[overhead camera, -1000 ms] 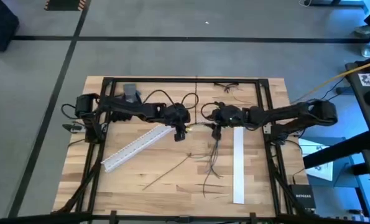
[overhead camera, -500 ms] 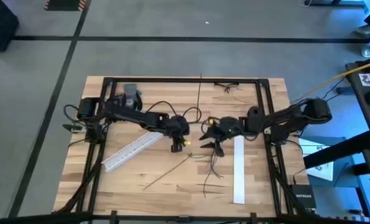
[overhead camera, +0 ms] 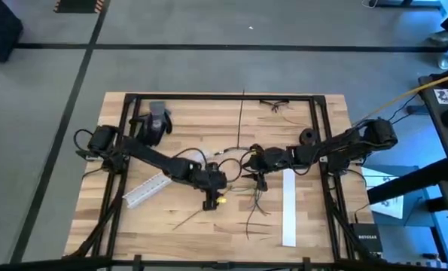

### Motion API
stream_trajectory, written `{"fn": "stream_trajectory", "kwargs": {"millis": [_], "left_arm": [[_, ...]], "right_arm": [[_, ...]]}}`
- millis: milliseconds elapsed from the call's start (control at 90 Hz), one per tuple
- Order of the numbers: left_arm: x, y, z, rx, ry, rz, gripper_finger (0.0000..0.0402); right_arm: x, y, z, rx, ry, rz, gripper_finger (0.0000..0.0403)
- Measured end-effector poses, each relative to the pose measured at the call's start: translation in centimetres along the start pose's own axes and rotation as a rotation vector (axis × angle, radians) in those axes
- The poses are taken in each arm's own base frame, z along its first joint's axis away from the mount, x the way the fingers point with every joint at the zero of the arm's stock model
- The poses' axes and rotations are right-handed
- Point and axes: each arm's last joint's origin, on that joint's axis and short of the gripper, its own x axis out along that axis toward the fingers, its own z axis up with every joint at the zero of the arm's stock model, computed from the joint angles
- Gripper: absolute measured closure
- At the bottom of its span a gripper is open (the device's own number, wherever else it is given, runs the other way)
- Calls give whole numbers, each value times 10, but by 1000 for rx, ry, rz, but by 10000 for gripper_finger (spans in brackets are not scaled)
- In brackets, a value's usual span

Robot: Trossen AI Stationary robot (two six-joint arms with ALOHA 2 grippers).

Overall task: Ziptie cables
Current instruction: Wrap the black zip tie on the colored cables

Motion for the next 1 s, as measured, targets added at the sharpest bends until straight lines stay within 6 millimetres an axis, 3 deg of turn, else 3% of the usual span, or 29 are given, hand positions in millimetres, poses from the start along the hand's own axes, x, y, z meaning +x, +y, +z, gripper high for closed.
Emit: {"fn": "stream_trajectory", "kwargs": {"millis": [144, 500, 811, 1000], "left_arm": [[5, -16, -8, -29, -18, 76, 265], [46, -33, -36, -129, 21, 160, 270], [52, -33, -41, -80, 35, 193, 389], [42, -31, -35, -55, 21, 214, 400]], "right_arm": [[0, 12, -1, -10, -1, -31, 233], [7, 35, -11, 17, 24, -78, 233], [22, 53, -27, 42, 60, -30, 233], [17, 55, -26, 30, 72, -46, 233]]}}
